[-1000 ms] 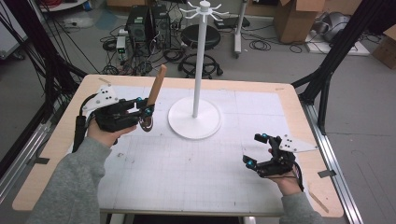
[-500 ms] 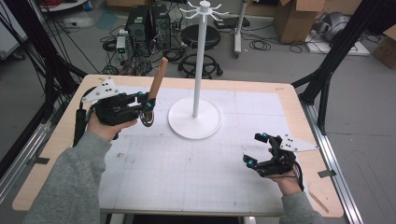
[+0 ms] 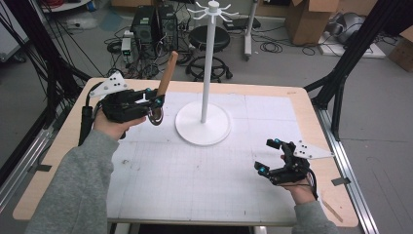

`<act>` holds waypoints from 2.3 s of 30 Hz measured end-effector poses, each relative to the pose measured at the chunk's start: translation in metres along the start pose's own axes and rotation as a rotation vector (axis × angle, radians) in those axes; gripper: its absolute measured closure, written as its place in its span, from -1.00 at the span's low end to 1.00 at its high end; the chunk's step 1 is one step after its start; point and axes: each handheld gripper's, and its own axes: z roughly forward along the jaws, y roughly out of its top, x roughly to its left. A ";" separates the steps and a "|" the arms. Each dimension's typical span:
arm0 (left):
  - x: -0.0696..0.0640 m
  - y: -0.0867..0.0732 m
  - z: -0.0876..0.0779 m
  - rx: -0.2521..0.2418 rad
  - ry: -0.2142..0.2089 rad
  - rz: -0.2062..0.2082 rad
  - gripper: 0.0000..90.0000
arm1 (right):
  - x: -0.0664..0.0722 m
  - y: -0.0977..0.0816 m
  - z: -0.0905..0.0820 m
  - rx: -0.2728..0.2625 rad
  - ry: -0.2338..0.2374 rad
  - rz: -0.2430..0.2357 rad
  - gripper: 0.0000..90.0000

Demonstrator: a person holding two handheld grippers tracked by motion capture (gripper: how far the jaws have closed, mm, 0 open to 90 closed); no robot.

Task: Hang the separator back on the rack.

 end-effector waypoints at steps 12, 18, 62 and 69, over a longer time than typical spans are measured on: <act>0.005 0.012 0.005 -0.024 -0.006 -0.019 0.54 | -0.003 0.000 -0.002 -0.016 0.002 0.016 -0.97; 0.008 0.015 0.010 -0.050 -0.019 -0.029 0.54 | -0.002 0.000 -0.001 -0.010 0.020 0.016 -0.97; 0.004 0.068 0.039 -0.088 -0.028 0.007 0.54 | -0.003 -0.001 -0.007 -0.015 0.062 0.020 -0.97; 0.007 0.070 0.042 -0.083 -0.012 0.000 0.54 | -0.004 -0.002 -0.008 -0.016 0.065 0.025 -0.97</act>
